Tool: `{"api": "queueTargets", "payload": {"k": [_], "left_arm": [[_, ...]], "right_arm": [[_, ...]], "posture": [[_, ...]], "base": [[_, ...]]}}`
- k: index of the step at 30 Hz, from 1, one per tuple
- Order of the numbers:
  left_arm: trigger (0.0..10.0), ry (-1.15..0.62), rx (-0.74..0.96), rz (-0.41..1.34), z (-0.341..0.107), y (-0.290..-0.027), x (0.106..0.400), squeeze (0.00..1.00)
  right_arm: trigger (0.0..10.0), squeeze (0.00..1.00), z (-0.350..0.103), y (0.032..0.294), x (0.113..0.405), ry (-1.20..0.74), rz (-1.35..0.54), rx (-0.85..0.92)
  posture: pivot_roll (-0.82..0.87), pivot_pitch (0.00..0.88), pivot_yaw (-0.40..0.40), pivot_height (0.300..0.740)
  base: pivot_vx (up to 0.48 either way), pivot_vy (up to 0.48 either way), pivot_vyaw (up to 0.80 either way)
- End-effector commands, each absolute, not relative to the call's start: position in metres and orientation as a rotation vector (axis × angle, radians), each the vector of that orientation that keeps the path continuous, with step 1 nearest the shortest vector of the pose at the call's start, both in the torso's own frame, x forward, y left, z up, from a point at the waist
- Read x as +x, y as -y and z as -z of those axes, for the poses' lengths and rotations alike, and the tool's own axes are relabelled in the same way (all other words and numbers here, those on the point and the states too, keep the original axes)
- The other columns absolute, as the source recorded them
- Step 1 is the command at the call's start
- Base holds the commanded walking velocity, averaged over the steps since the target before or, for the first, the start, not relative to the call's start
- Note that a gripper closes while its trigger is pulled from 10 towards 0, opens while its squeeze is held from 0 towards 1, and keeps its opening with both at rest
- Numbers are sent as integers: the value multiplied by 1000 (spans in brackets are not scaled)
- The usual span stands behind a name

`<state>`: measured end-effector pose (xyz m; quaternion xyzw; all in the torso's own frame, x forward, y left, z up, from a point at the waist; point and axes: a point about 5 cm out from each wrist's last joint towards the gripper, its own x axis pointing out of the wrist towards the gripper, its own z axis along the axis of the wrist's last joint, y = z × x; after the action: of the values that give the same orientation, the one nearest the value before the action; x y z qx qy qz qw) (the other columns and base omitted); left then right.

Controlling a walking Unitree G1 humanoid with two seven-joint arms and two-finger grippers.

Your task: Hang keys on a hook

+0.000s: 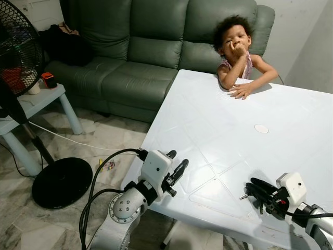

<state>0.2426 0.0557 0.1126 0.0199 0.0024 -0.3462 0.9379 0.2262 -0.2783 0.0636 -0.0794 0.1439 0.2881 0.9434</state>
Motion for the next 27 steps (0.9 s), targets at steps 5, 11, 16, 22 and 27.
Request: {"api": "queueTargets", "payload": {"k": [5, 11, 16, 22, 27], "left_arm": [[10000, 21, 46, 711, -118, -54, 243, 0], [10000, 25, 47, 706, -119, -54, 244, 0], [10000, 26, 48, 702, -119, -54, 243, 0], [10000, 27, 49, 696, -119, -55, 243, 0], [10000, 28, 51, 695, -119, -55, 243, 0]], "right_arm": [[0, 0, -64, 284, 224, -312, -586, -166], [0, 0, -75, 285, 237, -223, -505, -78], [0, 0, -85, 283, 245, -147, -459, -5], [0, 0, -95, 287, 254, -86, -382, 2], [10000, 0, -91, 287, 255, -118, -370, -34]], "posture": [[53, 0, -39, 740], [55, 0, -41, 740], [61, 0, -45, 740], [62, 0, -47, 740], [64, 0, -49, 740]], "base": [[0, 0, 0], [0, 0, 0], [0, 0, 0], [0, 0, 0], [0, 0, 0]]}}
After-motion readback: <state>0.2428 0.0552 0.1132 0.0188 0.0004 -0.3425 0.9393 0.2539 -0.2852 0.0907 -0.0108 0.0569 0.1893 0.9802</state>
